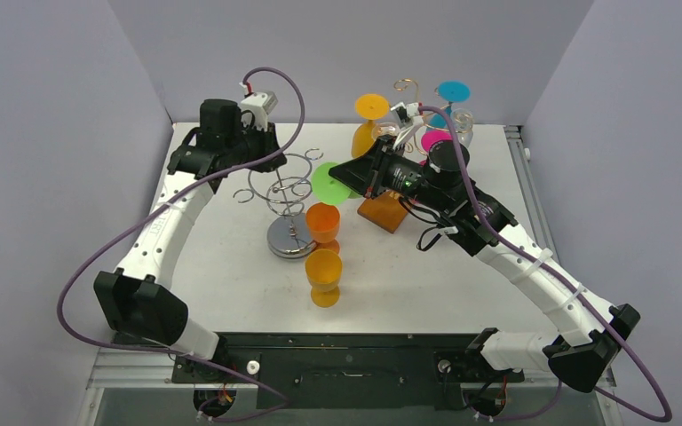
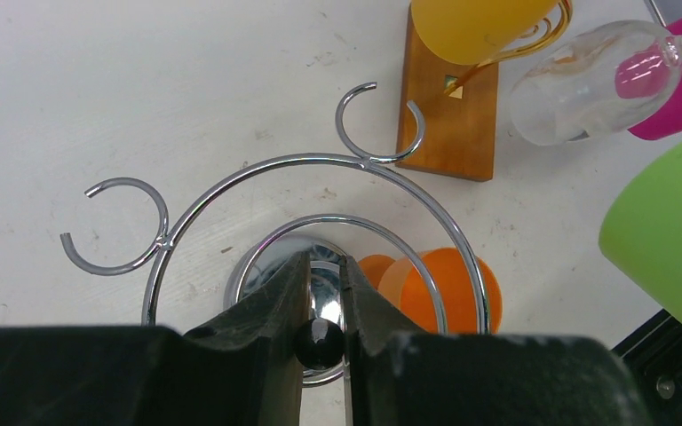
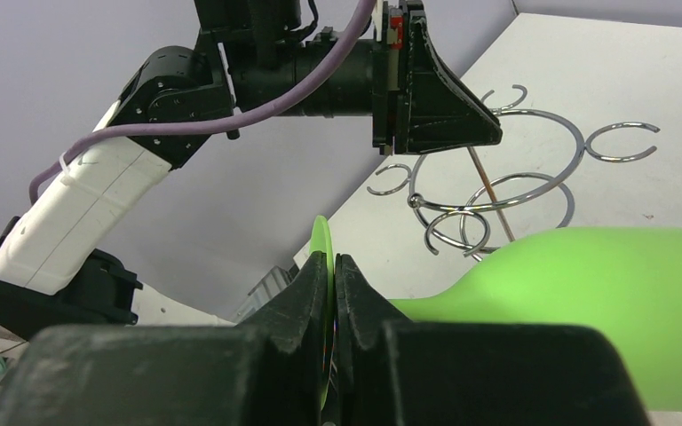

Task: Place the wine glass upside down on the wine glass rack
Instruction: Move the wine rack to the center of the board.

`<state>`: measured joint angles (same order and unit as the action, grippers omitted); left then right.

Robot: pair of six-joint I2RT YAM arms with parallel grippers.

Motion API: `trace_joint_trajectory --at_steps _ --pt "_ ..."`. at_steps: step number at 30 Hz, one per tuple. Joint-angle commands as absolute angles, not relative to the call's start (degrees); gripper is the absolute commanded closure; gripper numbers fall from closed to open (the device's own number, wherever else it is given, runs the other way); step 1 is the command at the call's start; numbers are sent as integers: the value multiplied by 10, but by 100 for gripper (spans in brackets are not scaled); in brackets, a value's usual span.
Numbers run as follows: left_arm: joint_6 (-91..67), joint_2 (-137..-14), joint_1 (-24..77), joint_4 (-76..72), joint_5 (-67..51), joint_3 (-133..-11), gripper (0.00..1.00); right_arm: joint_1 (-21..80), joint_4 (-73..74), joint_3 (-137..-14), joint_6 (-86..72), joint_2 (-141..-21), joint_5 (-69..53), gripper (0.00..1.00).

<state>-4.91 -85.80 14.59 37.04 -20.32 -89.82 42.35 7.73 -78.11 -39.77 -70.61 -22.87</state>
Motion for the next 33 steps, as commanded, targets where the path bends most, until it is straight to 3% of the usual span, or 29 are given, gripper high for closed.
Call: trace_joint_trajectory --at_steps 1,13,14,17,24,33 --pt "-26 -860 139 309 -182 -957 100 424 38 -792 -404 -687 -233 100" --pt "15 -854 148 233 -157 -904 100 424 14 -777 -419 -691 -241 100" --pt "17 -851 148 235 -155 -898 95 424 8 -776 -422 -693 -244 100" --pt "18 -840 149 247 -161 -881 58 424 5 -775 -434 -700 -249 100" --pt "20 -816 148 324 -182 -903 5 425 -25 -786 -454 -712 -261 100" --pt "-28 -822 76 452 -270 -1055 4 435 -29 -814 -471 -733 -279 100"
